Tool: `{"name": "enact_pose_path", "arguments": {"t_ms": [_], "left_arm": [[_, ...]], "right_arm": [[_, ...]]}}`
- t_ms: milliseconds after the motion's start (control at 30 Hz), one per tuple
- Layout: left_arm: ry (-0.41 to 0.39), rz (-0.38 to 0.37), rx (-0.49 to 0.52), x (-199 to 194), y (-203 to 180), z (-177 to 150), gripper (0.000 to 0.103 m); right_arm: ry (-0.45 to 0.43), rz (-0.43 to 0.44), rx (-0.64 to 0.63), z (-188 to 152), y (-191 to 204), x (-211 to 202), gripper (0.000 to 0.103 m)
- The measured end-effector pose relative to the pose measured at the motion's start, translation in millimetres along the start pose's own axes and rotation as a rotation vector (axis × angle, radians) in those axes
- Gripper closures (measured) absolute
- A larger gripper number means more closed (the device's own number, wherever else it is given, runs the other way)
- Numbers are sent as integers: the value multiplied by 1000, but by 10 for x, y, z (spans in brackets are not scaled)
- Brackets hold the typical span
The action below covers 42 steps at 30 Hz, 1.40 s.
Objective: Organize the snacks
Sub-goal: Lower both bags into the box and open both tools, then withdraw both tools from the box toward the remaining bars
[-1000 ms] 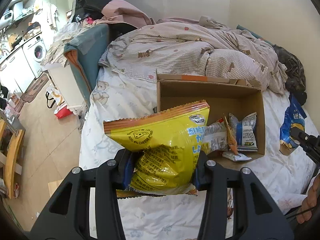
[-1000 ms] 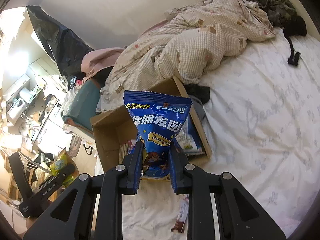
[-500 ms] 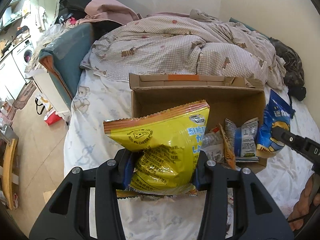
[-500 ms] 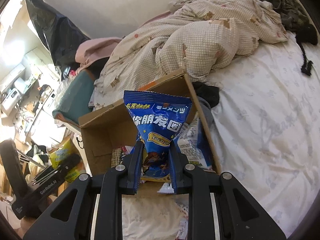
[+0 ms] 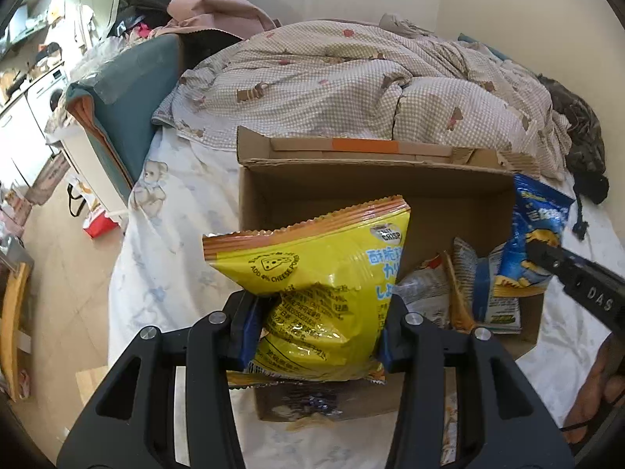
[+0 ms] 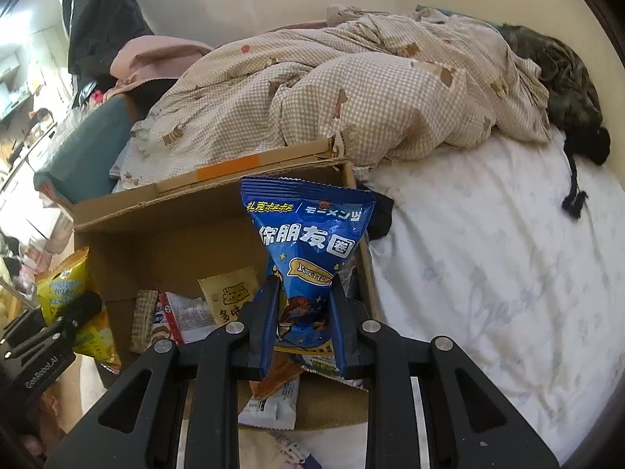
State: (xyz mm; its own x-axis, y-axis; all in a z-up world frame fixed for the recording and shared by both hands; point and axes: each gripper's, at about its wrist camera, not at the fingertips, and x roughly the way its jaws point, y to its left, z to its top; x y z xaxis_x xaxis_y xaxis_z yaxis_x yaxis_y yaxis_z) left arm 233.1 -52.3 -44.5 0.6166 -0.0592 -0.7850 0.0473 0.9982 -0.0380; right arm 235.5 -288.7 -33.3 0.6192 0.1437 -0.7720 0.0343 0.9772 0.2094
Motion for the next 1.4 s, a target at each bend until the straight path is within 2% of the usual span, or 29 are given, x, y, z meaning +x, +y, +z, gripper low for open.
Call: {"name": "enact_pose_path", "arguments": {"t_ms": [167, 233, 300, 400, 467, 500, 533, 600, 733, 933, 1133, 1300, 1400], "left_arm": [[2, 19, 57, 31, -51, -44, 60], [11, 17, 40, 45, -25, -40, 59], [29, 3, 14, 64, 19, -42, 54], [38, -9, -8, 72, 63, -52, 39], [37, -49, -15, 56, 79, -59, 19], [34, -75, -24, 40, 93, -56, 15], [23, -96, -43, 10, 115, -52, 10], [5, -105, -60, -30, 132, -43, 6], [0, -98, -57, -44, 124, -38, 5], [5, -95, -52, -34, 121, -50, 5], [-1, -114, -42, -107, 93, -44, 5], [-20, -120, -33, -240, 79, -73, 5], [-35, -124, -12, -338, 62, -108, 5]], "right_arm": [[-6, 29, 13, 3, 21, -20, 78], [-9, 57, 20, 1, 32, -32, 77], [-10, 72, 24, -3, 47, -33, 76], [-12, 98, 37, -4, 40, -36, 75], [2, 121, 54, 2, 28, -17, 74], [11, 140, 67, 0, 21, -2, 65], [15, 145, 75, -6, 15, 0, 35], [-35, 139, 105, -22, -16, -68, 13], [-32, 132, 88, 9, -22, -90, 13], [-15, 156, 143, -45, -130, -154, 13], [-23, 142, 150, -97, -172, -331, 13], [-28, 159, 119, -208, -159, -519, 13], [-17, 137, 86, -317, -129, -585, 13]]}}
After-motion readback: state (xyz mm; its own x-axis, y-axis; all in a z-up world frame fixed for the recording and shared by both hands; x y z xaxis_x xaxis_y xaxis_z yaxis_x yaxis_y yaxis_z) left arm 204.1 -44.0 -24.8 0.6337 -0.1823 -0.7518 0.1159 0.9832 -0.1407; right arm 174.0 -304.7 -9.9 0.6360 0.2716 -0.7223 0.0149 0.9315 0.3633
